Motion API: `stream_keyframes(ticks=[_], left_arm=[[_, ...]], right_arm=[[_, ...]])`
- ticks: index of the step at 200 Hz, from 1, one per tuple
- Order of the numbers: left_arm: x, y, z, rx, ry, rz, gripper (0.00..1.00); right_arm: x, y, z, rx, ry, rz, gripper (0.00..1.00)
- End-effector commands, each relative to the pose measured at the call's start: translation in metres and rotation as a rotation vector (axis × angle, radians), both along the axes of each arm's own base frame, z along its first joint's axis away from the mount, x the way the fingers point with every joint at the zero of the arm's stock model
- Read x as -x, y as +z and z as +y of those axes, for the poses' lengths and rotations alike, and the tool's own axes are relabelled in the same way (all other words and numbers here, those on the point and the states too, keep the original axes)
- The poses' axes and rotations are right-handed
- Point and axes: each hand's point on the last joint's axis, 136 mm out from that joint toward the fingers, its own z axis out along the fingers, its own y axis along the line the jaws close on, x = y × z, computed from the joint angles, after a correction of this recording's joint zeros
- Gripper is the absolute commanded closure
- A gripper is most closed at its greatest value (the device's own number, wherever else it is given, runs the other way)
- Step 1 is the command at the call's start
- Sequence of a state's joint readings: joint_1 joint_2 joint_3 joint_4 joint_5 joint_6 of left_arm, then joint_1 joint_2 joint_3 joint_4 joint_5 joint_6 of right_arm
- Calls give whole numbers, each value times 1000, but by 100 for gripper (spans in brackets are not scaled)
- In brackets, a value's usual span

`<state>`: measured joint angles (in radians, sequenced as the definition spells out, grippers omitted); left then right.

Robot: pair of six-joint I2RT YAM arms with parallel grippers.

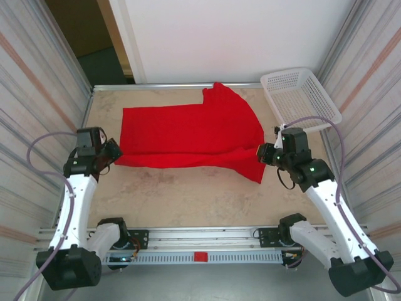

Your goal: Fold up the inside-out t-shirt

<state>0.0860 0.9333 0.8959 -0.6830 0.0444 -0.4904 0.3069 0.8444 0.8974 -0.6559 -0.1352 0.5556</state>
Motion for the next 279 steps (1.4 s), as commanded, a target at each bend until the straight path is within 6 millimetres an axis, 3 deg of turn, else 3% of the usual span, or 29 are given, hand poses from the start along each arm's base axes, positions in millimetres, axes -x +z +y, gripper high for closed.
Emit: stream_keyframes(ticks=[1, 38, 61, 97, 129, 179, 275, 279], left_arm=[[8, 18, 4, -26, -5, -27, 100], [16, 27, 5, -31, 6, -53, 100], [19, 28, 6, -45, 2, -54, 100], [13, 20, 10, -60, 6, -44, 100], [-11, 2, 17, -78, 16, -16, 100], [-73, -23, 35, -125, 37, 45, 100], [-159, -91, 49, -119, 33, 237, 100], [-163, -92, 48, -114, 31, 239, 99]], right_arm=[[6, 28, -2, 15, 41, -78, 100], [9, 68, -1, 6, 67, -172, 100], [8, 73, 4, 13, 107, -185, 100], [0, 55, 9, 38, 139, -166, 100], [-21, 28, 7, 70, 115, -128, 100], [-83, -1, -11, 95, 4, -102, 100], [-231, -62, 3, 34, 11, 24, 100], [-237, -66, 4, 30, 14, 42, 95]])
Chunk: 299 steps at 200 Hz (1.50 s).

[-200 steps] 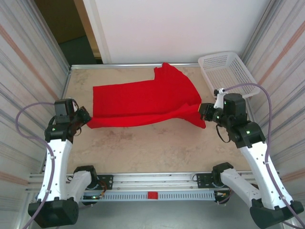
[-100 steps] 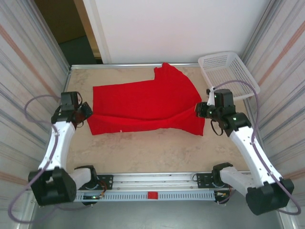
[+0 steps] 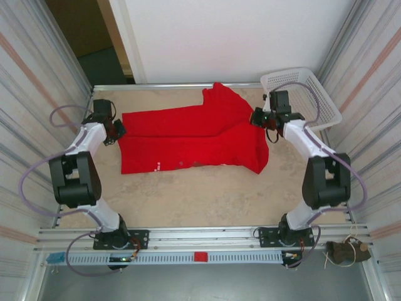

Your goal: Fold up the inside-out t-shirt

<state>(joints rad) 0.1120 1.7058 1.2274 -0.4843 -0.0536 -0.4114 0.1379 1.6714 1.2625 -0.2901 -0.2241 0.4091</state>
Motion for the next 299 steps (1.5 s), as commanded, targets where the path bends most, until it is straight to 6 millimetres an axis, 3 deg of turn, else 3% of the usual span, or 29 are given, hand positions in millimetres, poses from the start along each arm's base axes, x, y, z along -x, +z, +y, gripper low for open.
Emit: stream_keyframes(ticks=[1, 18, 30, 58, 82, 106, 127, 156, 188, 240, 266, 273, 288, 299], left_arm=[[-24, 4, 8, -13, 7, -13, 99], [-38, 2, 8, 2, -6, 6, 82], [-44, 5, 8, -1, -13, 14, 68], [-37, 29, 9, -10, -17, -31, 53], [-2, 47, -6, 60, -12, -80, 49], [48, 36, -35, 206, -5, -98, 47], [90, 15, -54, 307, 32, -81, 46], [121, -15, -67, 347, 80, -48, 45], [136, -42, -73, 374, 108, 6, 46], [125, -57, -57, 289, 141, 55, 46], [117, -62, -51, 255, 137, 82, 50], [116, -64, -49, 249, 138, 89, 53], [112, -66, -45, 244, 145, 94, 69], [111, -67, -41, 241, 153, 97, 92]], right_arm=[[-37, -2, 8, -32, 20, -10, 92], [-46, -9, 5, -28, -9, 38, 59], [-38, -3, 1, -28, -39, 37, 47], [17, 2, -17, -16, -134, 91, 42], [82, -17, -27, 0, -176, 165, 39], [133, -45, -37, 33, -200, 233, 38], [155, -66, -40, 36, -205, 276, 37], [157, -84, -32, 19, -171, 318, 39], [151, -96, -29, 36, -147, 341, 42], [143, -110, -19, 41, -116, 369, 49], [140, -117, -20, 55, -113, 381, 60], [140, -118, -21, 60, -114, 386, 68], [140, -119, -25, 70, -124, 394, 100], [143, -117, -30, 71, -138, 397, 100]])
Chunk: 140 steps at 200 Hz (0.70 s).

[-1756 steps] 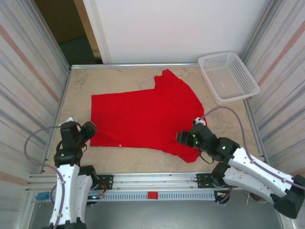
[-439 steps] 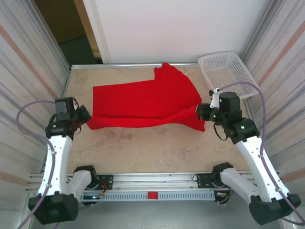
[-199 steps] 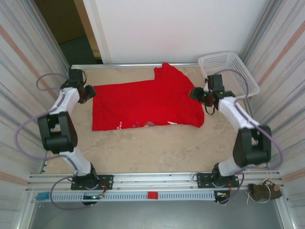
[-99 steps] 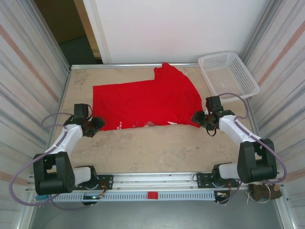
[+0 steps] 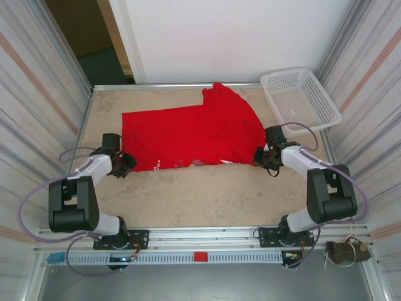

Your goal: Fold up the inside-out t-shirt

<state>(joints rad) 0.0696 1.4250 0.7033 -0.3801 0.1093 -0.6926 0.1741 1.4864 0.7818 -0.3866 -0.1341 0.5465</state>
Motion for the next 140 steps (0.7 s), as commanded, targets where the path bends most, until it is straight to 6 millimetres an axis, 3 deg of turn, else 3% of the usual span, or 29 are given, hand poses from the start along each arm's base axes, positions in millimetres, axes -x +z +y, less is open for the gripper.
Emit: stream_keyframes(ticks=[1, 4, 63, 100, 140], left_arm=[[-12, 5, 13, -41, 14, -19, 94], [-12, 5, 14, -38, 15, -19, 100], [5, 30, 30, -60, 75, -74, 100], [25, 40, 39, -48, 126, -86, 100], [50, 36, 42, -22, 174, -76, 100]], right_arm=[[-5, 9, -6, 9, -10, -14, 100], [-4, 10, -8, 9, -13, -15, 100], [38, 44, -38, 57, -84, 14, 100], [64, 48, -57, 80, -163, 55, 100], [87, 44, -68, 85, -235, 82, 100]])
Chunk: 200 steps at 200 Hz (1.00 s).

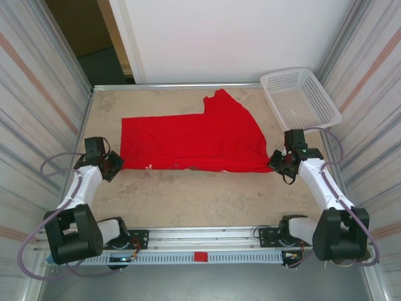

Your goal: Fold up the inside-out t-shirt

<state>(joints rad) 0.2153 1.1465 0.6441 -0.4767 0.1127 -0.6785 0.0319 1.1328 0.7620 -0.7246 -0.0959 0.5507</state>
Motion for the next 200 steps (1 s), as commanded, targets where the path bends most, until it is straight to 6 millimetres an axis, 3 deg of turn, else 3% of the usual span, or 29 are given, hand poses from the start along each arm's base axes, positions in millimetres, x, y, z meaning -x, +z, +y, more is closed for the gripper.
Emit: stream_keyframes(ticks=[1, 36, 42, 49, 61, 78, 101, 111, 134, 147, 167, 200], left_arm=[[24, -8, 4, 5, 44, 46, 100], [42, -15, 0, 39, 60, 70, 100], [43, -15, -2, 48, 57, 71, 99], [45, -13, -3, 48, 52, 70, 88], [47, -7, -2, 38, 54, 62, 70], [46, 11, 2, 6, 54, 21, 54], [33, 42, 6, -34, 36, -65, 50], [24, 55, 6, -33, 23, -104, 49], [-10, 71, -4, 2, -41, -184, 47], [-30, 71, -18, 42, -94, -204, 47], [-50, 59, -39, 53, -167, -188, 47], [-52, 23, -60, 124, -192, -149, 47]], right_arm=[[30, -11, -15, 44, -76, 83, 100], [42, -20, -7, -16, -116, 116, 100], [44, -20, -7, -18, -126, 117, 87], [46, -20, -8, -17, -139, 112, 72], [44, -13, -10, -10, -155, 77, 64], [37, 7, -14, 6, -169, 13, 63], [17, 32, -10, 1, -124, -71, 64], [5, 42, -1, -25, -81, -117, 65], [-29, 43, 33, -103, 50, -138, 69], [-46, 36, 61, -147, 137, -140, 71], [-60, 9, 94, -186, 204, -86, 80], [-55, -42, 97, -195, 143, 11, 83]])
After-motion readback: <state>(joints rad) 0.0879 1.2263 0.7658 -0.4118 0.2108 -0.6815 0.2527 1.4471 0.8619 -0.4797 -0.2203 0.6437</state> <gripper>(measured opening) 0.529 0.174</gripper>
